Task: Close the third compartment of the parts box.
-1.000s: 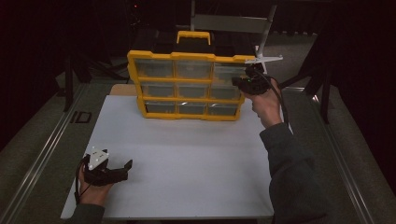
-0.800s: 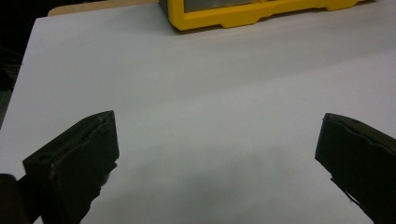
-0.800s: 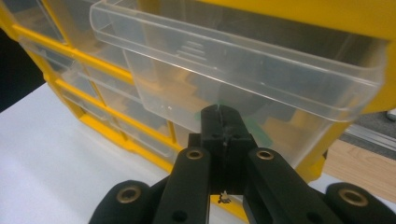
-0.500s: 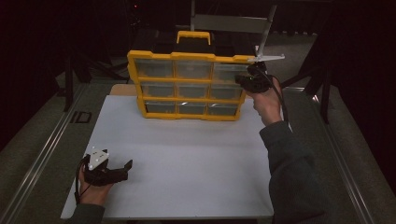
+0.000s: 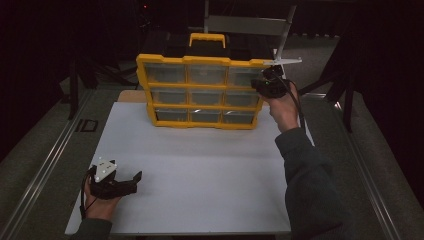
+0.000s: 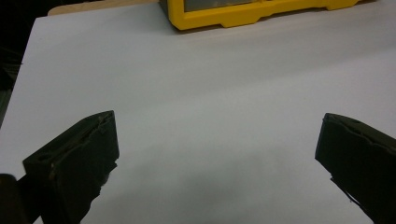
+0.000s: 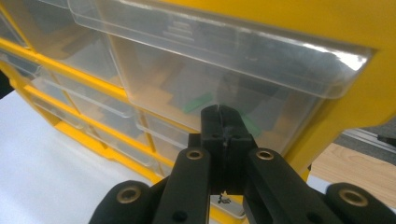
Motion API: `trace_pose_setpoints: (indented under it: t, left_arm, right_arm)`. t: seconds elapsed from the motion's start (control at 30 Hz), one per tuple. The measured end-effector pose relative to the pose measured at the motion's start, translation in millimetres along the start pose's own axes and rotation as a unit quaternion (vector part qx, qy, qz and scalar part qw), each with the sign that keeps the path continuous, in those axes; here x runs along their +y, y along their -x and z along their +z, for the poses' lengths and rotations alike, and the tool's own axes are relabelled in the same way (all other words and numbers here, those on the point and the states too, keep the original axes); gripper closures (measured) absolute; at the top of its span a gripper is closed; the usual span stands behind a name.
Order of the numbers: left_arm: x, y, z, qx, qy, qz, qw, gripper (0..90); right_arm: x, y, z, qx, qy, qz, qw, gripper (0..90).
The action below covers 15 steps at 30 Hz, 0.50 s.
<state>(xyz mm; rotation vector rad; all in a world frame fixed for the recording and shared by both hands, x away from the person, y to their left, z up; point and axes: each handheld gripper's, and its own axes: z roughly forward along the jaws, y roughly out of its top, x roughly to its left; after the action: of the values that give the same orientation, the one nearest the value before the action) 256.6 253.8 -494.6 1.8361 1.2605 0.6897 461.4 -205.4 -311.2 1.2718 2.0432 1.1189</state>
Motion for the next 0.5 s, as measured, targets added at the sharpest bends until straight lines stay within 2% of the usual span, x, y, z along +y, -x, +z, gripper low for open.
trace_pose_setpoints:
  t: [0.27,0.5]
  left_arm:
    - [0.0,-0.1,-0.1,0.000,0.000,0.000,1.0000,0.1]
    - [0.0,-0.3,-0.2,-0.001,0.000,-0.001,1.0000,0.0]
  right_arm:
    - [-0.5,2.4,5.4,-0.002,0.004,0.010,0.9999,89.9]
    - [-2.3,4.7,7.6,-0.008,0.001,0.009,0.9999,89.8]
